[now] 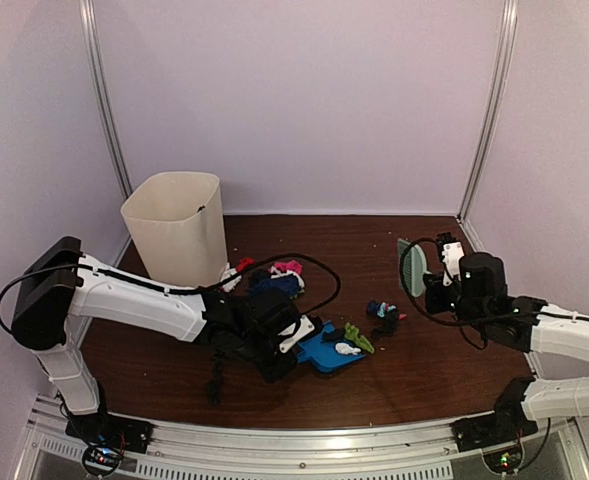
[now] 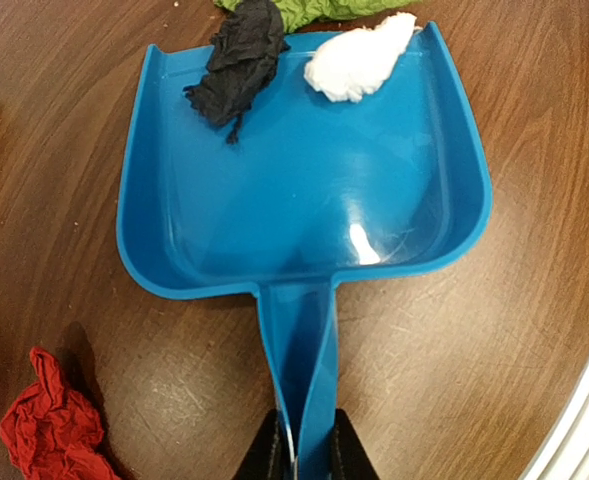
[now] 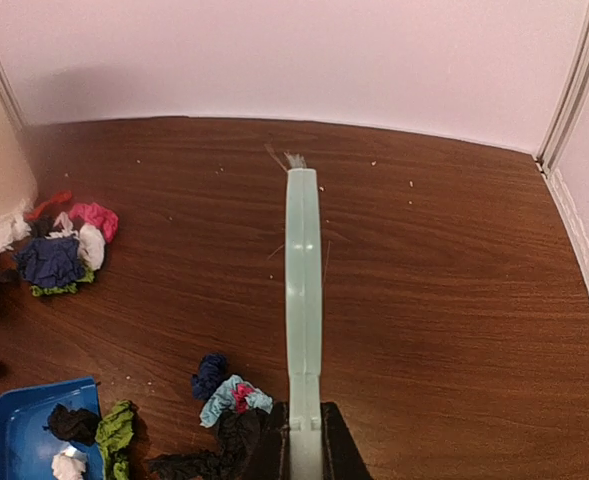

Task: Sweep away the paper scraps from the table
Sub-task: Sweep the paper scraps into the dustpan.

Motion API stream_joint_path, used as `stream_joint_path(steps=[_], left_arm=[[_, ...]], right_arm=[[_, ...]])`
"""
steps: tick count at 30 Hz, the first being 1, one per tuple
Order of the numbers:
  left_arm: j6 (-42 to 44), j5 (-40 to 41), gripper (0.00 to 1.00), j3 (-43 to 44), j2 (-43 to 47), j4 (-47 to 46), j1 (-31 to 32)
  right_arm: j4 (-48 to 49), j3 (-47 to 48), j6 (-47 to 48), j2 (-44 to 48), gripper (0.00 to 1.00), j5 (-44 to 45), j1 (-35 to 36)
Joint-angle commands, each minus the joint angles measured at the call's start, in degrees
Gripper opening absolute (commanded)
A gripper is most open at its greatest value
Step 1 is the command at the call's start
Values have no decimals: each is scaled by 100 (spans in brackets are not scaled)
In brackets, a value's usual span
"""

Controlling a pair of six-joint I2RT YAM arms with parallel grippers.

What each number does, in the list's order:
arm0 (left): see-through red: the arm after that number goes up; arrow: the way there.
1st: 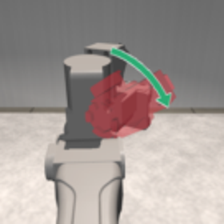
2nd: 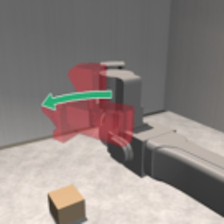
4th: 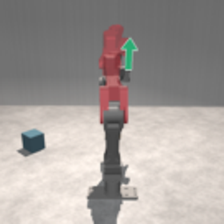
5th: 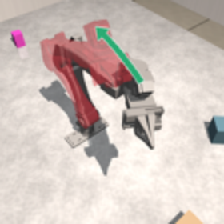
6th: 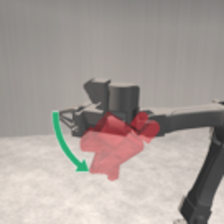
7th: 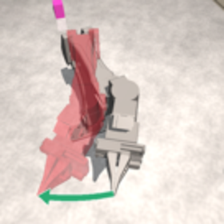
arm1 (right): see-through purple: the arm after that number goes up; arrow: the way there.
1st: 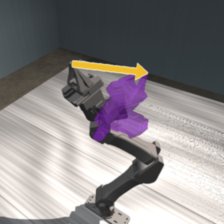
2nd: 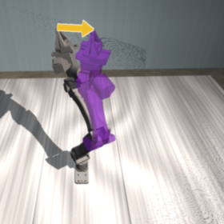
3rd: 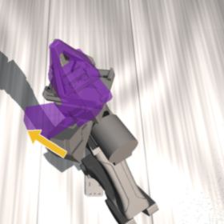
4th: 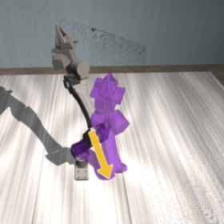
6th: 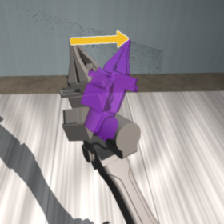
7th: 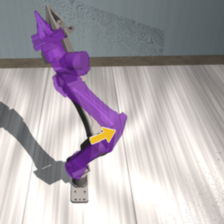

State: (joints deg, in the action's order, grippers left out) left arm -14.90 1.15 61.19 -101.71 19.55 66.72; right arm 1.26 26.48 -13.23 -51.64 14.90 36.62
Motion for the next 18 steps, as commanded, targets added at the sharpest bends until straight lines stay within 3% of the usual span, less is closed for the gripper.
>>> stream_joint_path(steps=[1, 18], left_arm=[[115, -115, 0, 21, -92, -142, 34], [250, 424, 0, -15, -138, -120, 30]], right_arm=[[-600, 575, 6, -483, 0, 348, 19], [-540, 1015, 477, -2279, 0, -1696, 436]])
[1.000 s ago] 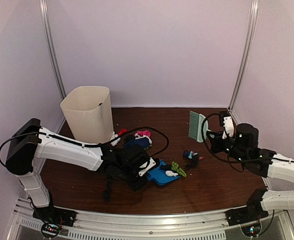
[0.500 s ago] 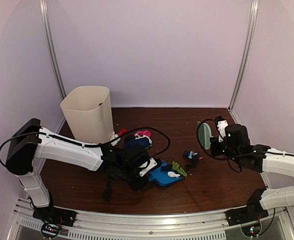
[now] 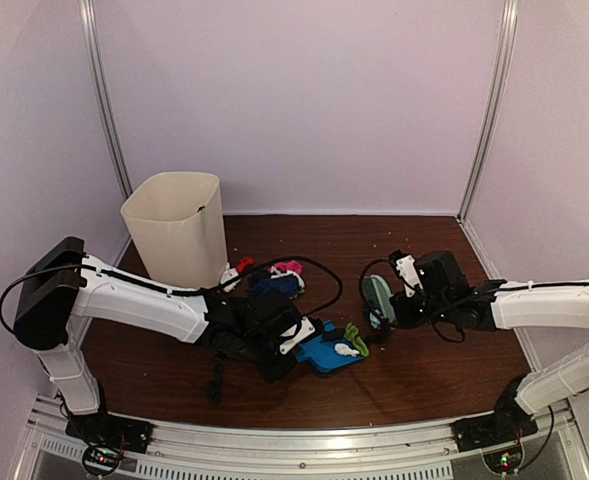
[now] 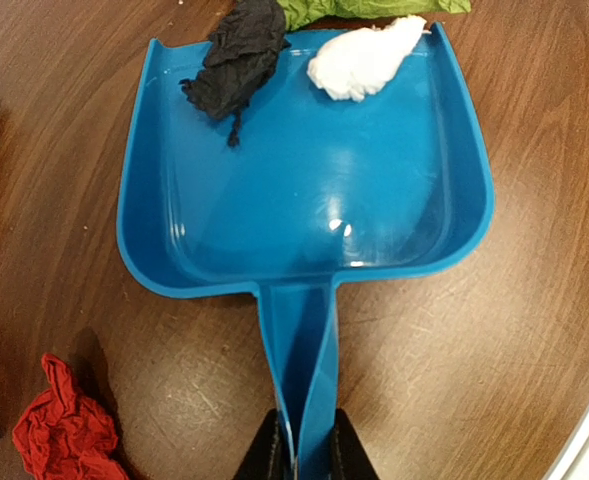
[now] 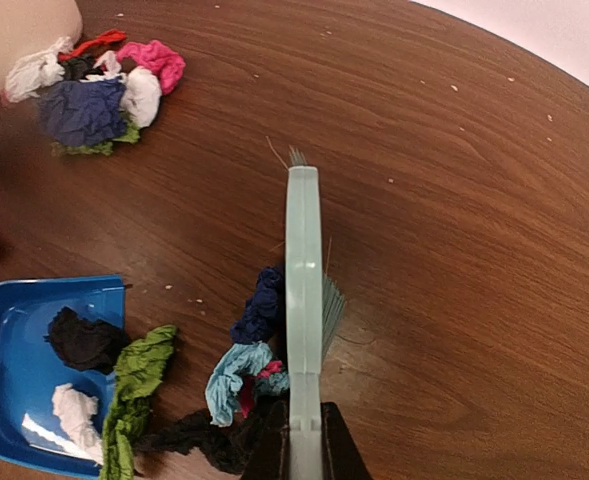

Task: Sweep away the paper scraps from the table
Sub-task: Sweep the paper scraps into the dustpan.

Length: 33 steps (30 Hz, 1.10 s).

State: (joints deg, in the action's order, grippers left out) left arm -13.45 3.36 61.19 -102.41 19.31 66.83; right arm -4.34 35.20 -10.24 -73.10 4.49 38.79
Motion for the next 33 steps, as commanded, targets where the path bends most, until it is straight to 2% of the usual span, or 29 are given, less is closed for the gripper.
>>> stream_joint_path(steps=[1, 8, 14, 22, 26, 30, 33], left_arm=[[114, 208, 0, -23, -68, -98, 23], [153, 291, 0, -60, -58, -84, 23], [144, 342, 0, -98, -33, -88, 23], [133, 166, 0, -105, 37, -145, 22], [101, 114, 0, -207, 145, -255, 21], [10, 100, 0, -309, 151, -328, 21], [-30, 83, 0, -368, 151, -383, 23]], right_arm=[[35, 146, 206, -157, 0, -750, 277], [35, 159, 238, -411, 0, -1190, 579], [141, 55, 208, -239, 0, -1437, 834], [1128, -319, -42, 189, 0, -1754, 859], [1352, -405, -179, 199, 0, -1543, 850], [1140, -347, -481, 292, 0, -580, 851], [1183, -366, -652, 489, 0, -476, 850]])
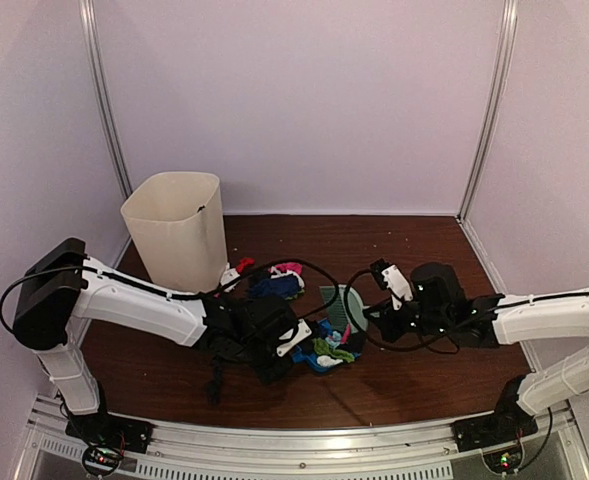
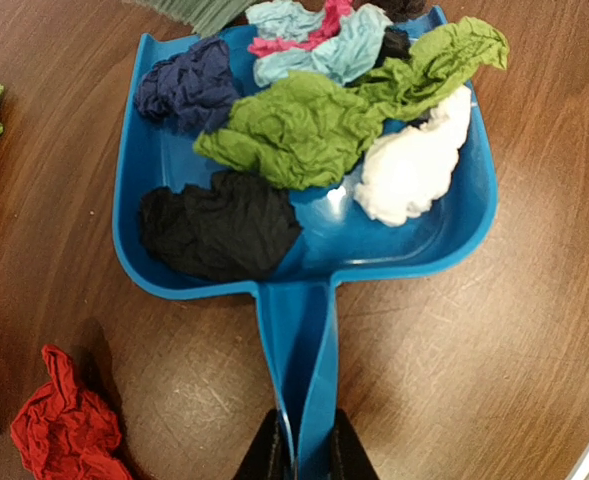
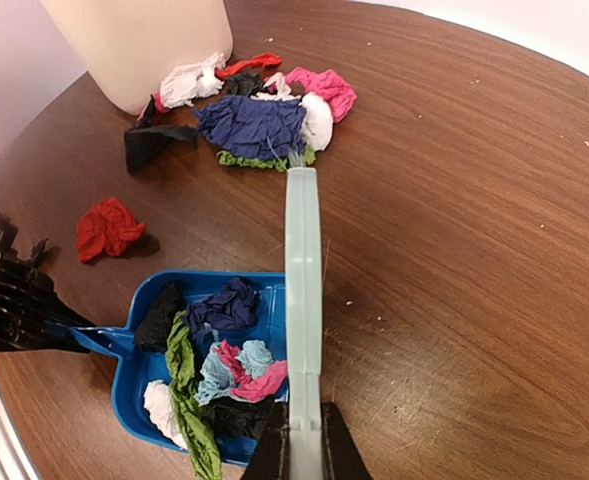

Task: Sweep away the paper scraps from the table
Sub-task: Sweep the paper scraps into the dustpan.

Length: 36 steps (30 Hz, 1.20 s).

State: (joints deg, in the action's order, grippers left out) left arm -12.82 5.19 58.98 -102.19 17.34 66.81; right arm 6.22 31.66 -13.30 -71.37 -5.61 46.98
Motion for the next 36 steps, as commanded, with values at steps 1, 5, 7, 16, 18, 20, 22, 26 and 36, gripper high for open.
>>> stream_joint_path(steps=[1, 5, 7, 16, 18, 20, 22, 26, 36], left_arm=[[-97, -101, 0, -150, 136, -202, 25], [-108, -102, 0, -157, 173, -203, 24], [-107, -96, 0, -159, 190, -202, 25], [-115, -87, 0, -141, 182, -190, 25], [-103, -96, 0, -129, 182, -181, 25], [-101, -92, 0, -132, 182, -169, 25], [-103, -97, 0, -126, 182, -166, 23], [-118, -118, 0, -112, 182, -158, 25], [-129, 77, 0, -97, 139, -191, 25]], right_arm=[[160, -34, -397, 405, 0, 657, 30], [125, -64, -636, 780, 0, 851, 24], [-2, -40, -729, 936, 0, 967, 30], [-1996, 366, -1694, 1101, 0, 2697, 30], [-2264, 406, -1794, 1112, 0, 2746, 30], [-2454, 413, -1838, 1134, 0, 2757, 35], [-2607, 434, -1858, 1103, 0, 2742, 44], [-2873, 489, -1857, 916, 0, 2693, 197], [-2782, 422, -1770, 466, 0, 2140, 601]])
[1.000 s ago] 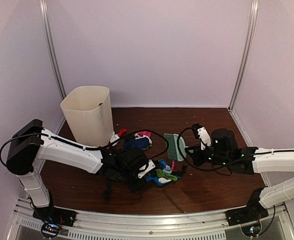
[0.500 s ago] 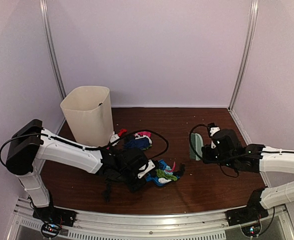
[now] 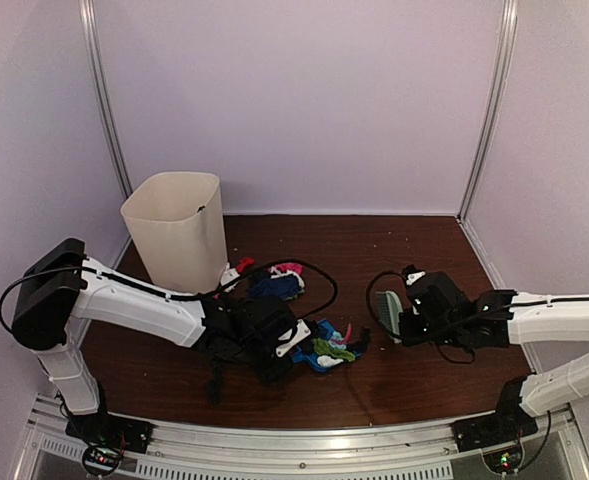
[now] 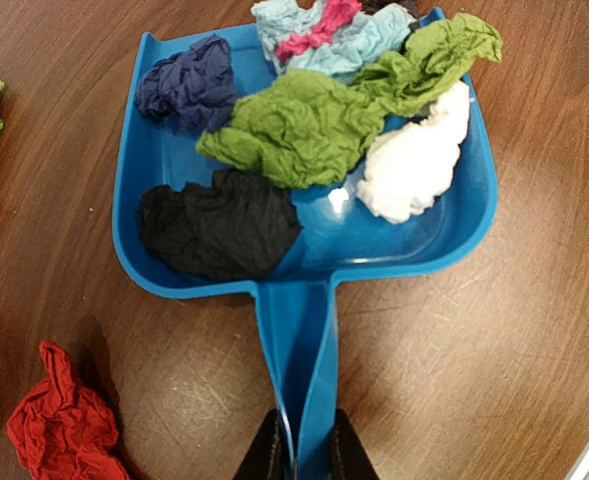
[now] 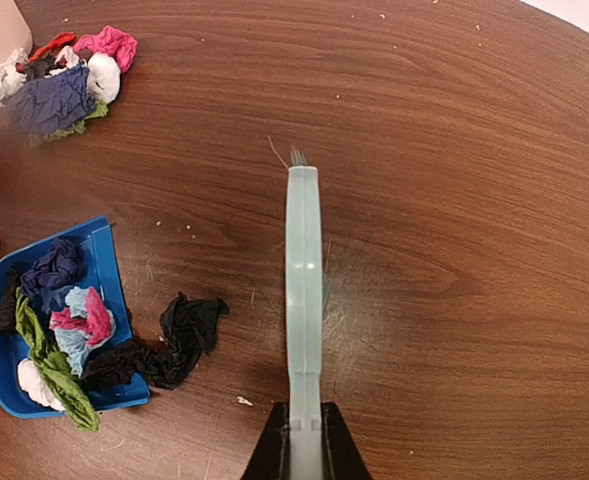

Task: Sweep away the paper scraps from the table
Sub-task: Sweep the paper scraps into the dustpan.

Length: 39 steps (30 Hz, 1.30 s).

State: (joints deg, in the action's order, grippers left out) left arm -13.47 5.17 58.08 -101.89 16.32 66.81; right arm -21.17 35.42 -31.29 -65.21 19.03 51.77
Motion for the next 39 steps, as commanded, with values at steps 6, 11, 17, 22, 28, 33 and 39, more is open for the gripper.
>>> stream_joint_path(steps=[6, 11, 17, 22, 28, 33, 39], left_arm=[[-53, 187, 0, -12, 116, -119, 23], [-47, 291, 0, -21, 125, -147, 25], [-31, 285, 0, -25, 125, -172, 21], [9, 256, 0, -38, 138, -338, 25], [79, 243, 0, -166, 214, -602, 25], [94, 347, 0, -280, 310, -771, 21], [94, 388, 0, -465, 519, -960, 21]], right_arm=[[253, 28, 159, -433, 0, -728, 325], [556, -10, 239, -539, 0, -1069, 432], [875, -77, 300, -656, 0, -1386, 497], [1135, -114, 363, -677, 0, -1641, 523], [1301, -162, 425, -635, 0, -1801, 546], [1339, -176, 510, -555, 0, -1740, 545], [1672, -371, 610, -177, 0, -1772, 535]])
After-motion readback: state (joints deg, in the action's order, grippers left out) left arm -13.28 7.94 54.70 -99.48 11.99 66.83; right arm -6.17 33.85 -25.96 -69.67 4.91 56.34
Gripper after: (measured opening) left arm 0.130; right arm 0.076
